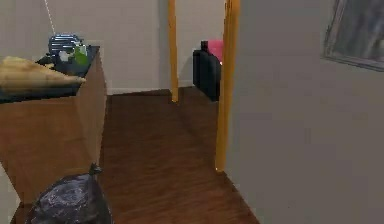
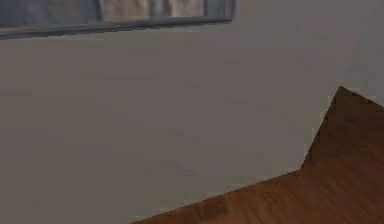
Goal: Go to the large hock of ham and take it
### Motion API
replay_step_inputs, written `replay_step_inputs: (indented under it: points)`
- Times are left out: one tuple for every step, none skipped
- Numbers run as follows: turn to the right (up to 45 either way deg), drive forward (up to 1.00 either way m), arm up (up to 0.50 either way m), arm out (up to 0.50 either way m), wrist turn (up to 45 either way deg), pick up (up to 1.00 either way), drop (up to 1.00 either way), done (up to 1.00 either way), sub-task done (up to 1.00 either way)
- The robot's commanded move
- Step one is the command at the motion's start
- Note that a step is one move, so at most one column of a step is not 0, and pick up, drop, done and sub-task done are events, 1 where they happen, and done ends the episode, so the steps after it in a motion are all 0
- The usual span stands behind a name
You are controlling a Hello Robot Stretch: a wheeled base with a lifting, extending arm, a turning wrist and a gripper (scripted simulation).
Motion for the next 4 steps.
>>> replay_step_inputs:
  points:
    - [0.0, 0.75, 0.0, 0.0, 0.0, 0.0, 0.0, 0.0, 0.0]
    - [-39.0, 0.0, 0.0, 0.0, 0.0, 0.0, 0.0, 0.0, 0.0]
    - [0.0, 0.05, 0.0, 0.0, 0.0, 0.0, 0.0, 0.0, 0.0]
    - [12.0, 0.0, 0.0, 0.0, 0.0, 0.0, 0.0, 0.0, 0.0]
